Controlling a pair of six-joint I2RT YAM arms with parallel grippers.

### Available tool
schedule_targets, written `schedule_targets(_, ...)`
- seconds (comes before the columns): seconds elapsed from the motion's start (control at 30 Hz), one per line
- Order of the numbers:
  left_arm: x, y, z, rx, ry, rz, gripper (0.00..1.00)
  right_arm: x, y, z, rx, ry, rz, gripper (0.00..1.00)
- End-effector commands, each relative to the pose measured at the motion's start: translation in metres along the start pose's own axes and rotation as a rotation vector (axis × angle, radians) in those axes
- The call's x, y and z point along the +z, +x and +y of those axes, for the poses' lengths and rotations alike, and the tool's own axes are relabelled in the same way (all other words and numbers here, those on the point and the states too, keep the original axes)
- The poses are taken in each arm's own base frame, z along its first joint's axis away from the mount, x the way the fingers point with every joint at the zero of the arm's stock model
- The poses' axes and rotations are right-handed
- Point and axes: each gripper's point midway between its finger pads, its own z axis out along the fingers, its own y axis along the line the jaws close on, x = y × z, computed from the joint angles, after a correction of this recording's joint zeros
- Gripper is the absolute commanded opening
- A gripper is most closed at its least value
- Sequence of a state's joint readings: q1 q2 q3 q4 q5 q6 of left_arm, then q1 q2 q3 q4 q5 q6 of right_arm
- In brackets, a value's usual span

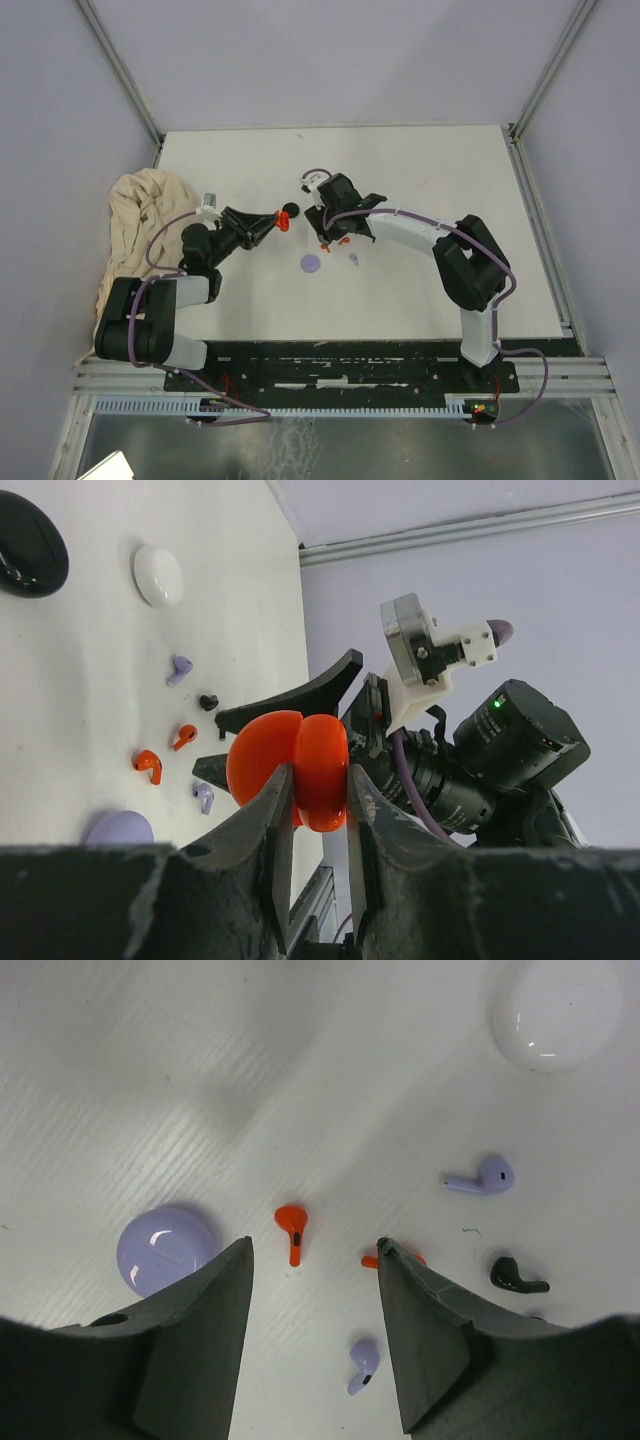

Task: Insert the wireless bluetooth earbuds into the charging case
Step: Pick up the earbud from the center of the board.

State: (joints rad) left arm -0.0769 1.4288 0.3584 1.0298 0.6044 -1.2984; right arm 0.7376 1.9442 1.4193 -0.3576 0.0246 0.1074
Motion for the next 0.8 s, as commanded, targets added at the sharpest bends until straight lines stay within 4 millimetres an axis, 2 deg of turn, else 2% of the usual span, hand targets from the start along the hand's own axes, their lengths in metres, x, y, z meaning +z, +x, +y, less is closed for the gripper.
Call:
schedule_targets(0.0, -0.009, -0.005, -0.015, -0.014, 0.077, -0.005, 0.03, 0.008, -0.014, 0.007, -0.001, -0.037, 0.004, 0.6)
schedule_targets(0.37, -0.018, -0.011, -0.015, -0.033, 0.091, -0.014, 0.03, 0.028, 0.002, 0.014, -0.004, -0.053, 0.074, 0.57)
schedule_targets(0.77, -0.021, -0.012, -0.01, -0.037, 0.08, -0.019, 0.03, 0.041, 0.007, 0.023, -0.009, -0.072, 0.09, 0.53)
